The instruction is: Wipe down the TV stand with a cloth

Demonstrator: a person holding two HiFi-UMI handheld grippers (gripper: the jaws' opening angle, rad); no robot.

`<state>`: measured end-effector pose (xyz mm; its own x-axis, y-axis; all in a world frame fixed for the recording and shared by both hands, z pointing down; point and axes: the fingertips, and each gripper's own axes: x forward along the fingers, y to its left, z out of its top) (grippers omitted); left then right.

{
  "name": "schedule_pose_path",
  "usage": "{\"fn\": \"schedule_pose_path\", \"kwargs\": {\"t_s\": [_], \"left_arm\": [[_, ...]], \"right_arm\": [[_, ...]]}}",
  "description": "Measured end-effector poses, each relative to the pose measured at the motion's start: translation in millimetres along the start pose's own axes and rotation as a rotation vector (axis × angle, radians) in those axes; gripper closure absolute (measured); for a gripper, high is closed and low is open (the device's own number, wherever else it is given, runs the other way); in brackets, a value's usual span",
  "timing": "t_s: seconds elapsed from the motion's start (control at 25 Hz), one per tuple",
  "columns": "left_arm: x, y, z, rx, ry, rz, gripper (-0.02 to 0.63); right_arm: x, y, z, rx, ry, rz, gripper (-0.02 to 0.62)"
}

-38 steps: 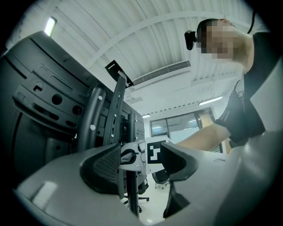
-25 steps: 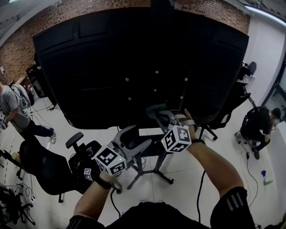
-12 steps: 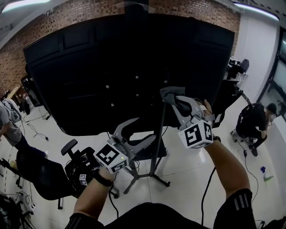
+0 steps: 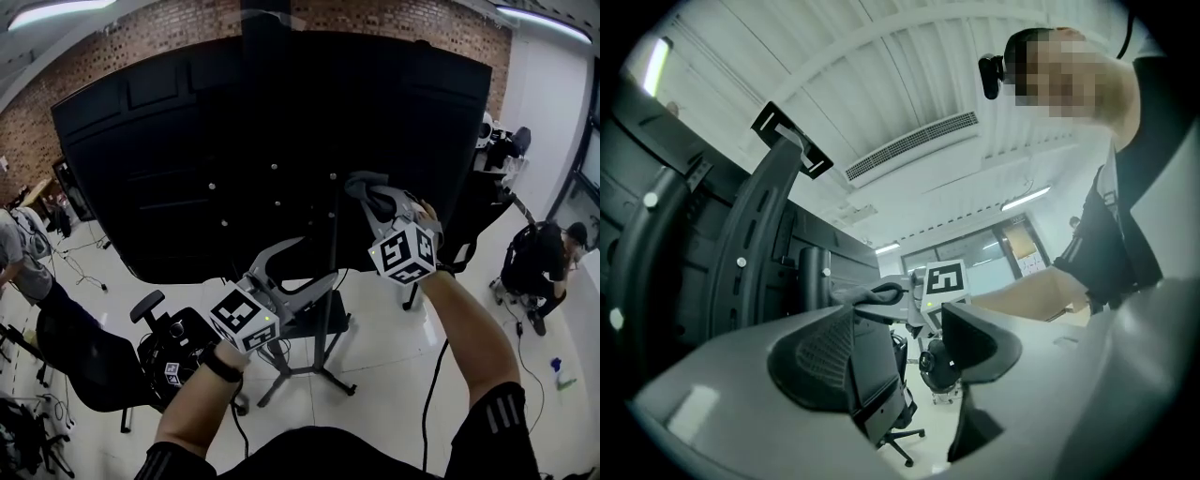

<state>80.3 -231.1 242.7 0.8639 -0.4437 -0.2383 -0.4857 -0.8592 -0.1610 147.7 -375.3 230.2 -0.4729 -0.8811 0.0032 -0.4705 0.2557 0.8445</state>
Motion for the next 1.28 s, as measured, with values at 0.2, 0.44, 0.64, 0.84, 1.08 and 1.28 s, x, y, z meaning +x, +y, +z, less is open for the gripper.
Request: {"fn": "schedule_pose_path", "kwargs": {"t_s": [0.2,0.44,0.64,0.84,1.08,1.28], "left_arm": [[3.0,2.2,-10.9,-0.002,0.035,0.030,0.293],[9.9,3.2,-19.4,-0.003,0.052,0.045,0.293],[22.1,-0.6,-27.5,-0.006,0.049,0.034,0.293],[40.3,-7.4,-34.8,-0.018,0.049,0.015,0.293],[61.2,-16.9,-40.3,-0.023,0.048,-0.013,0.293],[69.4,-23.7,-34.9,-0.014,0.047,-0.022,0.293]], "right_arm": [[24.7,4.4,-4.8,-0.011,-0.013,0.025,0.575],[33.0,11.4,-18.1,-0.019,-0.022,0.050,0.575],[22.3,-4.7,-43.3,-0.021,0.007,0.016,0.575],[3.3,-27.6,-87.9,-0.001,0.071,-0.021,0.575],[-15.9,-49.8,-130.0,0.026,0.143,-0.052,0.575],[-32.0,-63.1,-94.0,0.071,0.033,-0.075,0.575]]}}
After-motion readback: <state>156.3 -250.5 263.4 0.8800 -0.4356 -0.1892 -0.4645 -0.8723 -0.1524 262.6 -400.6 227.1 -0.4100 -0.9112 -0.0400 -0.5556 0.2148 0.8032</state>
